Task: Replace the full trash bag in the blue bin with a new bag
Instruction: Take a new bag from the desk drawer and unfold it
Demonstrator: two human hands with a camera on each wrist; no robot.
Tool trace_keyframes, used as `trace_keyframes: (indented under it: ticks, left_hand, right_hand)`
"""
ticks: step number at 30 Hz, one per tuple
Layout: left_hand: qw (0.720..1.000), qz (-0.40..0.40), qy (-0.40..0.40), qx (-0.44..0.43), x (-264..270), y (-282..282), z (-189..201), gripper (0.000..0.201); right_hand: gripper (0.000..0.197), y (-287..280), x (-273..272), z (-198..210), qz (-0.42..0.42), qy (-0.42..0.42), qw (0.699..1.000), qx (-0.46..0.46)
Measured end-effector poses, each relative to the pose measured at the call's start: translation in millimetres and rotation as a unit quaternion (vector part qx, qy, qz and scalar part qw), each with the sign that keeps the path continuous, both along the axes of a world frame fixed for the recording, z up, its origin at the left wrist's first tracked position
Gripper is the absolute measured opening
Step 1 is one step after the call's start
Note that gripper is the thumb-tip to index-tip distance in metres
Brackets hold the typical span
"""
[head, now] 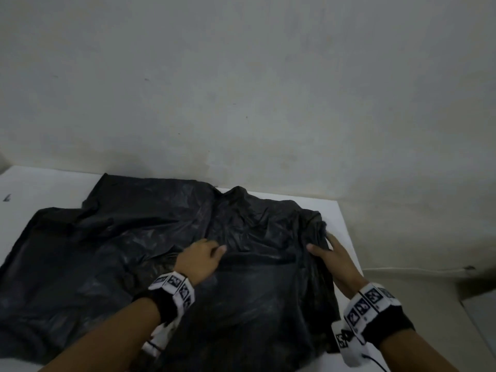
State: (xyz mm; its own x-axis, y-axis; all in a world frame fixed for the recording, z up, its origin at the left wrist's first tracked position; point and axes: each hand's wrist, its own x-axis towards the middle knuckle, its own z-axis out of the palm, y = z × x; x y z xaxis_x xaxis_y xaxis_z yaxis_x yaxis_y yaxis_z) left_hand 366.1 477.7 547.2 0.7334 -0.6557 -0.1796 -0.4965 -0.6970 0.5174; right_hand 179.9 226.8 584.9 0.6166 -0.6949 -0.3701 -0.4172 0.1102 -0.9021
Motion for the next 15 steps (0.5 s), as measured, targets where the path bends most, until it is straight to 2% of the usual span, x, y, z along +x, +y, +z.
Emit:
trace_keyframes:
  ticks: [2, 4, 6, 9, 11, 12, 15]
  left_hand:
    - [0.994, -0.027, 0.061, -0.087, -9.2, -21.3, 22.1, 0.042]
    - [0.975, -0.028, 0.165, -0.145, -21.9, -39.6, 45.2, 0.043]
    - [0.948, -0.034, 0.271, -0.162, -36.8, -56.4, 64.5, 0.044]
    - [0.914, -0.027, 0.361, -0.186, -52.8, -72.6, 80.2, 0.042]
    - [0.878, 0.01, 0.422, -0.228, -53.9, -76.8, 82.6, 0.037]
    - [0.863, 0.027, 0.439, -0.248, -52.4, -76.7, 85.2, 0.033]
    - [0.862, 0.09, 0.417, -0.274, -37.0, -73.4, 84.7, 0.024]
  right_hand:
    - [0.073, 11.5, 13.6, 17.1, 0.044, -0.045, 0.998, 0.009]
    - [0.074, 22.9, 25.2, 31.7, 0.074, -0.074, 0.994, 0.018]
    - [0.074, 32.9, 35.4, 43.5, 0.097, -0.098, 0.99, 0.018]
    - [0.075, 43.0, 45.4, 55.2, 0.114, -0.113, 0.987, -0.012]
    - [0.072, 45.8, 48.7, 60.0, 0.102, -0.131, 0.986, -0.012]
    - [0.071, 46.2, 49.7, 62.5, 0.091, -0.145, 0.985, 0.004]
    - [0.063, 43.4, 51.3, 69.8, 0.058, -0.165, 0.984, -0.015]
